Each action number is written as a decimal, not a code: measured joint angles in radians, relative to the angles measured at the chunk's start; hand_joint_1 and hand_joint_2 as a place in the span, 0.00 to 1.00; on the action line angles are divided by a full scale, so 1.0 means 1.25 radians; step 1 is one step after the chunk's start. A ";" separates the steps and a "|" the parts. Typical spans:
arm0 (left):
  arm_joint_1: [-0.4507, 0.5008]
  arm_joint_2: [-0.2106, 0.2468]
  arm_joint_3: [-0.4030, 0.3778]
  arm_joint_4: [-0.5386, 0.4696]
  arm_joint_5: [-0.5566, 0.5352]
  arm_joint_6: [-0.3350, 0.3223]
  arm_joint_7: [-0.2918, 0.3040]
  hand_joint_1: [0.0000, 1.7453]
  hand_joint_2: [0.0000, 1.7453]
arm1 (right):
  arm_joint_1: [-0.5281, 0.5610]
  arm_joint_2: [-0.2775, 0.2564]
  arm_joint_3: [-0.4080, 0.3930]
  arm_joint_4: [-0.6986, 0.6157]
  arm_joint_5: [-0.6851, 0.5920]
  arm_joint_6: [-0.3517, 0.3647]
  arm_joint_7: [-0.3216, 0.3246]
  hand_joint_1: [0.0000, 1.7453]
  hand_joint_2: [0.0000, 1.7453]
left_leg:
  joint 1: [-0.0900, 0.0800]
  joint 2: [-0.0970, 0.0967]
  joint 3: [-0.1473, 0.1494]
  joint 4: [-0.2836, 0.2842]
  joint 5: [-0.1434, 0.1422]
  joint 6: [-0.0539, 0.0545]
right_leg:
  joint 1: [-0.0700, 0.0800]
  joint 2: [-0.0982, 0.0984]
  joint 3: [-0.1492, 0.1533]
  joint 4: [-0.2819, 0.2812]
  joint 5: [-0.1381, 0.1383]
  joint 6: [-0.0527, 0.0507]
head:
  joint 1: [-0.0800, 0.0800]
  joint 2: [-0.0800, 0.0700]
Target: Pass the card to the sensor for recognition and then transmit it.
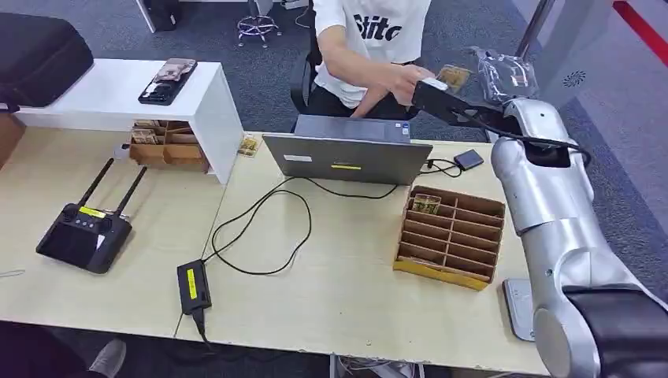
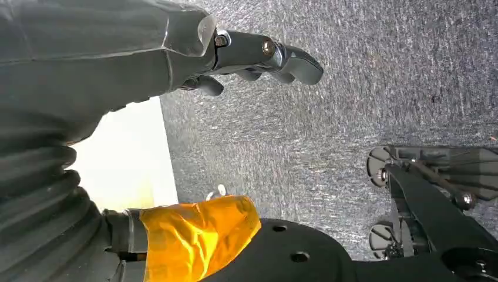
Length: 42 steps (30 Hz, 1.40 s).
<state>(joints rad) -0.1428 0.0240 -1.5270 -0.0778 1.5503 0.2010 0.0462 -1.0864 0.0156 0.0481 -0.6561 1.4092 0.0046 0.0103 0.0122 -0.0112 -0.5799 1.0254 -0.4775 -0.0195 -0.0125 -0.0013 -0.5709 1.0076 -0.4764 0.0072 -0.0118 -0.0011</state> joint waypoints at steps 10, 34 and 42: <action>0.000 0.000 -0.002 0.000 0.010 0.001 0.000 0.00 1.00 | 0.001 0.006 -0.001 -0.009 0.008 -0.006 0.000 0.00 1.00 | 0.000 0.000 0.000 0.000 0.000 0.000 | 0.000 0.000 0.000 0.000 0.000 0.000 | 0.000 0.000; 0.015 -0.023 0.080 0.000 0.017 0.038 0.008 0.00 1.00 | 0.437 -0.063 -0.019 -0.755 -0.302 -0.030 -0.164 0.00 1.00 | 0.000 0.002 -0.001 0.000 -0.001 0.001 | 0.000 0.001 -0.001 -0.001 0.000 0.001 | 0.000 0.000; 0.015 -0.025 0.095 0.000 0.017 0.038 0.006 0.00 1.00 | 0.466 -0.079 -0.020 -0.810 -0.314 -0.035 -0.164 0.00 1.00 | 0.000 0.001 0.000 0.000 -0.001 0.001 | 0.000 0.001 -0.001 -0.001 0.000 0.000 | 0.000 0.000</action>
<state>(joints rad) -0.1244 -0.0069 -1.4084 -0.0778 1.5713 0.2491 0.0538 -0.5042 -0.0828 0.0225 -1.6682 1.0170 -0.0396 -0.1946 0.0121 -0.0095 -0.5800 1.0255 -0.4786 -0.0188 -0.0126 0.0001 -0.5724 1.0065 -0.4765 0.0073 -0.0122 -0.0011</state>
